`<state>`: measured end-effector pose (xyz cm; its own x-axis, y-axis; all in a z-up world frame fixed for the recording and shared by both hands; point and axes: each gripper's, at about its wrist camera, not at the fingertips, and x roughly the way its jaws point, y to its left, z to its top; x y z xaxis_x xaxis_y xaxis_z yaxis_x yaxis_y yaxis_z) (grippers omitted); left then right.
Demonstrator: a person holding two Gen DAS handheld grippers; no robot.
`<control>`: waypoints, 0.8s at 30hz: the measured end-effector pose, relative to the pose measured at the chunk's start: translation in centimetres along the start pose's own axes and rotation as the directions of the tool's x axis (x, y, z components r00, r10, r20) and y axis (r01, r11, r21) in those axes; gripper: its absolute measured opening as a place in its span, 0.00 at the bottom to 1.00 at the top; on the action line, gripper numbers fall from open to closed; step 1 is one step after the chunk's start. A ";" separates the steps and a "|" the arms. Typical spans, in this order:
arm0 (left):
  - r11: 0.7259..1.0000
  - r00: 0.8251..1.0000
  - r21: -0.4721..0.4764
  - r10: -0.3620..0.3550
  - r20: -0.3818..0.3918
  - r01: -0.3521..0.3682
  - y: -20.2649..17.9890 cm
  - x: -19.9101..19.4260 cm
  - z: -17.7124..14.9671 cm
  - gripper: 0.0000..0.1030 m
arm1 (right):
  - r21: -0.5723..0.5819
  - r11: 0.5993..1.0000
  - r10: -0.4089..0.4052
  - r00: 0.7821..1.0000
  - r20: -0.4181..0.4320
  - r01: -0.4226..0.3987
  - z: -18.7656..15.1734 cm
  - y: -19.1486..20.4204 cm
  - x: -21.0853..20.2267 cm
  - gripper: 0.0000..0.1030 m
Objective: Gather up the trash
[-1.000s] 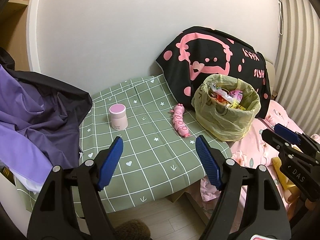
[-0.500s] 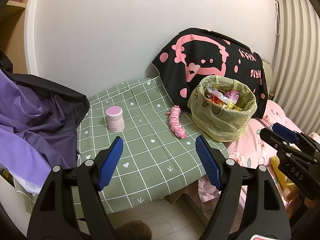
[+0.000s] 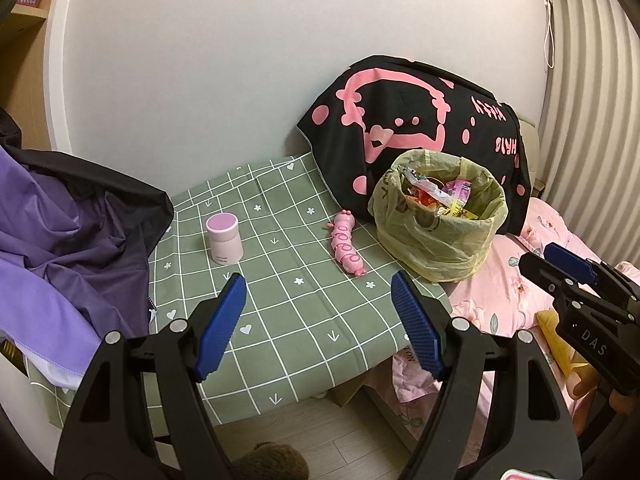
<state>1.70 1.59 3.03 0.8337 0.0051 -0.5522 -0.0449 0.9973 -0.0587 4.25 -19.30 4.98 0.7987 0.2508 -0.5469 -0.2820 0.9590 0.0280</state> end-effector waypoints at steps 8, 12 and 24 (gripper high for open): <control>1.000 1.000 -0.001 0.000 0.000 0.000 -0.1 0.0 0.0 0.69 | -0.001 1.000 0.000 1.000 0.001 0.000 0.0 -0.1 0.0 0.43; 1.000 1.000 -0.001 0.001 0.000 -0.001 -0.1 -0.1 0.0 0.69 | 0.000 1.000 0.000 1.000 0.000 0.000 0.0 0.0 0.0 0.43; 1.000 1.000 0.003 -0.005 0.003 0.005 -0.4 -0.1 0.0 0.69 | -0.002 1.000 0.003 1.000 0.000 -0.003 0.0 -0.2 0.0 0.43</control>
<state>1.66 1.22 3.10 0.8357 0.0008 -0.5492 -0.0394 0.9975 -0.0585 4.26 -19.47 5.00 0.7979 0.2534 -0.5470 -0.2850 0.9581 0.0281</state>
